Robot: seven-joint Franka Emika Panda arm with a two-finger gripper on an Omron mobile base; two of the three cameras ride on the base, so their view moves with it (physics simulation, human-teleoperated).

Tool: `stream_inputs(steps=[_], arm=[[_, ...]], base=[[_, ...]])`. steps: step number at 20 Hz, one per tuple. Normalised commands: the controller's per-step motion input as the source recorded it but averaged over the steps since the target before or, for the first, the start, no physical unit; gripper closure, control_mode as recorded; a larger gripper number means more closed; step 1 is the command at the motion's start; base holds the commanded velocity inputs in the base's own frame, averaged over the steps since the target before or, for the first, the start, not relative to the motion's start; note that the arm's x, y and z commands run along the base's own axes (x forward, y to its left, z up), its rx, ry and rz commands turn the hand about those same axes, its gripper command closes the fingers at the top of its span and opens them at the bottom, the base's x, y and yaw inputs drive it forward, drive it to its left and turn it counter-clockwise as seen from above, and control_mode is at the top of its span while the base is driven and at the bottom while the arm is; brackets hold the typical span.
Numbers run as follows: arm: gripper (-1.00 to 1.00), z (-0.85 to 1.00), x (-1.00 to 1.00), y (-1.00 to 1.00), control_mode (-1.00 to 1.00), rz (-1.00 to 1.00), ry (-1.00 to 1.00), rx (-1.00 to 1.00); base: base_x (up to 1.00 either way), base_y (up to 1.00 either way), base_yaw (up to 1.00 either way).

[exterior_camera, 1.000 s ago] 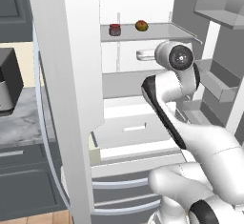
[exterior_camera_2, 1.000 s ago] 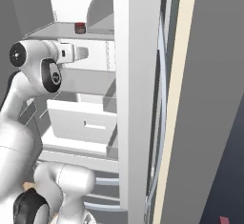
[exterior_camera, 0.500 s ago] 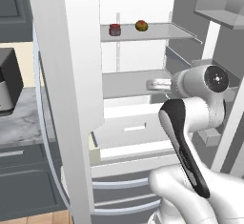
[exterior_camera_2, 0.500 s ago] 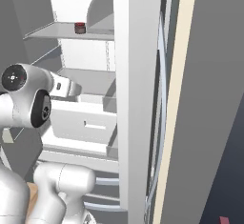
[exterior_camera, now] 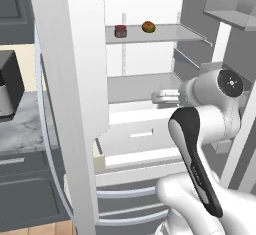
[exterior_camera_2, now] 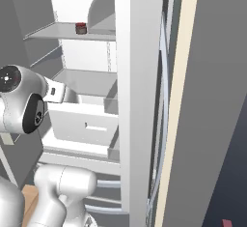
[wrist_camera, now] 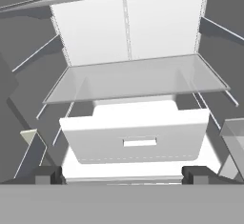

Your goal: Move the jam and mango from the second highest shelf to the top shelf to make space. Then, place the pitcher from the counter on the cleared second highest shelf.

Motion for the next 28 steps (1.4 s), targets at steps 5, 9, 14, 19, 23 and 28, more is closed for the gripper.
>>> stream_inputs(steps=[5, 9, 14, 19, 23, 28], arm=[[-1.0, 0.0, -0.04, 0.0, 1.0, 0.0, 0.0, 0.0], [-1.0, 0.0, 0.0, 0.0, 1.0, 0.0, 0.0, 0.0], [-1.0, 0.0, 0.0, 0.0, 1.0, 0.0, 0.0, 0.0], [-1.0, 0.0, 0.0, 0.0, 1.0, 0.0, 0.0, 0.0], [-1.0, 0.0, 0.0, 0.0, 1.0, 0.0, 0.0, 0.0], [-1.0, 0.0, 0.0, 0.0, 1.0, 0.0, 0.0, 0.0]], base=[[-0.12, 0.0, 0.0], [-0.97, 0.0, 0.09], [-1.0, 0.15, 0.31], [-0.7, 0.6, 0.4], [-0.09, 0.98, 0.35], [0.47, 1.0, 0.23]])
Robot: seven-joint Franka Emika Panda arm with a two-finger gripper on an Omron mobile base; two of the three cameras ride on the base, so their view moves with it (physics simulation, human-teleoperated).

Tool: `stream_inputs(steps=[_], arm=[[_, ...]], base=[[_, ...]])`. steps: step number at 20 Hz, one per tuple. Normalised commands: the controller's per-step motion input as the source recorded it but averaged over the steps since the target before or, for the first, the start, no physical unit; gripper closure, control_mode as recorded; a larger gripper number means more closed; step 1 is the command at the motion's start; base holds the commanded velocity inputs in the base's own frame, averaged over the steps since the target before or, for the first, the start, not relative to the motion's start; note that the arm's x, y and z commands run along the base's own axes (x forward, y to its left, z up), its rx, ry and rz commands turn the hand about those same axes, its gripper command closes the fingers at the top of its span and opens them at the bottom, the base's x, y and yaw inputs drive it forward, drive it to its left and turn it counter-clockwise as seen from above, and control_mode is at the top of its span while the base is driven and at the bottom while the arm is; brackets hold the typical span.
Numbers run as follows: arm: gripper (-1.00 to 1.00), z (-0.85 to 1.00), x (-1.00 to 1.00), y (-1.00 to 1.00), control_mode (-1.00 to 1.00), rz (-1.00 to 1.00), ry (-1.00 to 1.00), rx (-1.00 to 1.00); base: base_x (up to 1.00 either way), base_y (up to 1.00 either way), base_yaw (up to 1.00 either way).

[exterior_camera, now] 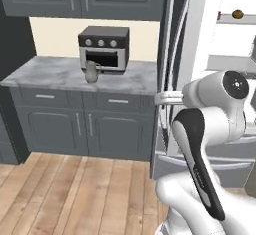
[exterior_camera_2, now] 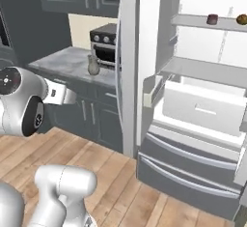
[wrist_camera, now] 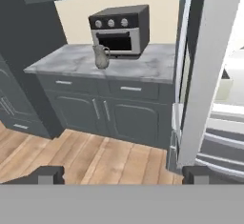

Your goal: Move the jam and mango from the second highest shelf to the top shelf to make space. Then, place the pitcher from the counter on the cleared second highest shelf.

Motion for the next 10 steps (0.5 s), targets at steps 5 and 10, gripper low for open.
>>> stream_inputs(steps=[5, 10], arm=[[-1.0, 0.0, 0.0, 0.0, 1.0, 0.0, 0.0, 0.0], [-1.0, 0.0, 0.0, 0.0, 1.0, 0.0, 0.0, 0.0]], base=[[0.97, 0.85, 0.05], [1.0, 0.56, 0.0]])
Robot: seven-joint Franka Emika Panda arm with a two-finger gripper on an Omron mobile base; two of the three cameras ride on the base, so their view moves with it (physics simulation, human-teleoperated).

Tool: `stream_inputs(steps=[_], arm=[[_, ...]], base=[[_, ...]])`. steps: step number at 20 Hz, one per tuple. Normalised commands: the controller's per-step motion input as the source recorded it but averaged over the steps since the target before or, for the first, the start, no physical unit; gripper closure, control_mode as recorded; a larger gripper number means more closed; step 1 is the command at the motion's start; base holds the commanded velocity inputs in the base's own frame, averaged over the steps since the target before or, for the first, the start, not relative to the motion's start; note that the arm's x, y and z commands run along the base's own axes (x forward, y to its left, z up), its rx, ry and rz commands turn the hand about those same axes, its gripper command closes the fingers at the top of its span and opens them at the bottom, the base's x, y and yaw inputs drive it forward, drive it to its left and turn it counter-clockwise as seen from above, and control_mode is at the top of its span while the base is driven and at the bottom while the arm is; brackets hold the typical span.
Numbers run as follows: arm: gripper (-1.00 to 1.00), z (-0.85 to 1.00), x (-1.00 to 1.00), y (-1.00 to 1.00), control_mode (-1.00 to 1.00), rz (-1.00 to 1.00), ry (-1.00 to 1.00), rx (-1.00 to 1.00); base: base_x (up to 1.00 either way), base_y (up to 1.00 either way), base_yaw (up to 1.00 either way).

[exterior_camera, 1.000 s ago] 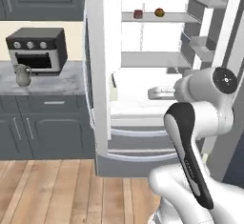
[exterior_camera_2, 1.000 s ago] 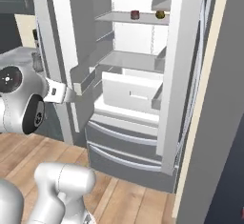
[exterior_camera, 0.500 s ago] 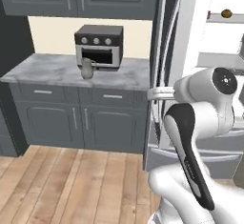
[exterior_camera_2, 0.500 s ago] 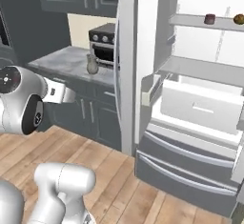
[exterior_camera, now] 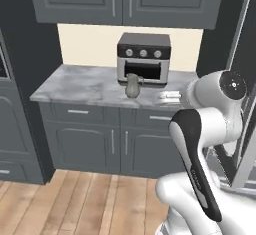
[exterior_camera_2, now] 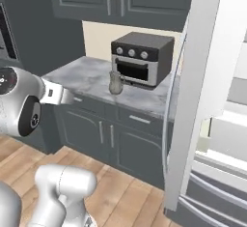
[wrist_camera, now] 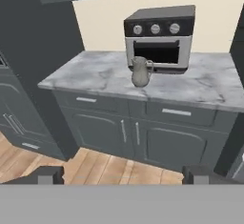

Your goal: Move the jam and mango from the second highest shelf to the top shelf to make space. Then, place the pitcher from the counter on the cleared second highest shelf.

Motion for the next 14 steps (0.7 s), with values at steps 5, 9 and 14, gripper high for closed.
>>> stream_inputs(steps=[5, 9, 14], arm=[[-1.0, 0.0, 0.0, 0.0, 1.0, 0.0, 0.0, 0.0], [-1.0, 0.0, 0.0, 0.0, 1.0, 0.0, 0.0, 0.0], [-1.0, 0.0, 0.0, 0.0, 1.0, 0.0, 0.0, 0.0]], base=[[1.0, 0.23, 0.0], [1.0, 0.05, 0.0], [1.0, 0.04, 0.0]])
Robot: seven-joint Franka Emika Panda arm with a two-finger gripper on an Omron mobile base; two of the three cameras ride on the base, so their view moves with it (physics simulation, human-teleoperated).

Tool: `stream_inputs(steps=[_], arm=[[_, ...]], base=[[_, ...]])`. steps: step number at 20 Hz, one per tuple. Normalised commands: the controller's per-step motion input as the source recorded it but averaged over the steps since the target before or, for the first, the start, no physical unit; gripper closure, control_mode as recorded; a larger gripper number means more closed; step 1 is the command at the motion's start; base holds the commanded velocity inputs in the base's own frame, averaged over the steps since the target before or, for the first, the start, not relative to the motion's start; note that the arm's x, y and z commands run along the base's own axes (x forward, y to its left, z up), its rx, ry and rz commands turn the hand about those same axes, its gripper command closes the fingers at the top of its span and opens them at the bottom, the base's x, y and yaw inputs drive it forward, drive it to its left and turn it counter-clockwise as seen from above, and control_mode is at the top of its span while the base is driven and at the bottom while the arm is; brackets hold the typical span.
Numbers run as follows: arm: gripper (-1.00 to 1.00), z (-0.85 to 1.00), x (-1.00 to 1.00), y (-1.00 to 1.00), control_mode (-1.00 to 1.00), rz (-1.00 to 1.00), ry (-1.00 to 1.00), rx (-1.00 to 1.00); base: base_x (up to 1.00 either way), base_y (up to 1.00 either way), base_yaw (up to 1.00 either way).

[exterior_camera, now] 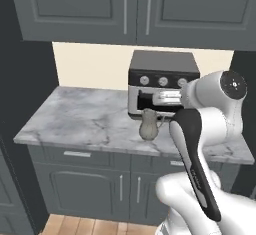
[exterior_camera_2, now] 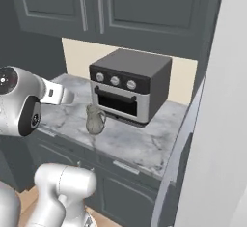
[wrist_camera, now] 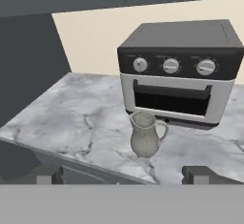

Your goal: Move the jam and mango from the second highest shelf to the top shelf to make space. Then, place the pitcher from the counter on the cleared second highest shelf.

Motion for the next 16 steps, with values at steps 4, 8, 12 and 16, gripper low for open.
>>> stream_inputs(steps=[4, 8, 12, 16], arm=[[-1.0, 0.0, 0.0, 0.0, 1.0, 0.0, 0.0, 0.0], [-1.0, 0.0, -0.02, 0.0, -1.0, 0.0, 0.0, 0.0], [-1.0, -0.12, 0.0, 0.0, -1.0, 0.1, 0.01, -0.01], [-1.0, -0.11, 0.0, 0.0, -1.0, 0.17, 0.23, -0.17]], base=[[0.76, 0.16, 0.0], [0.03, 0.0, 0.0], [0.0, 0.0, 0.0], [0.0, 0.0, 0.0]])
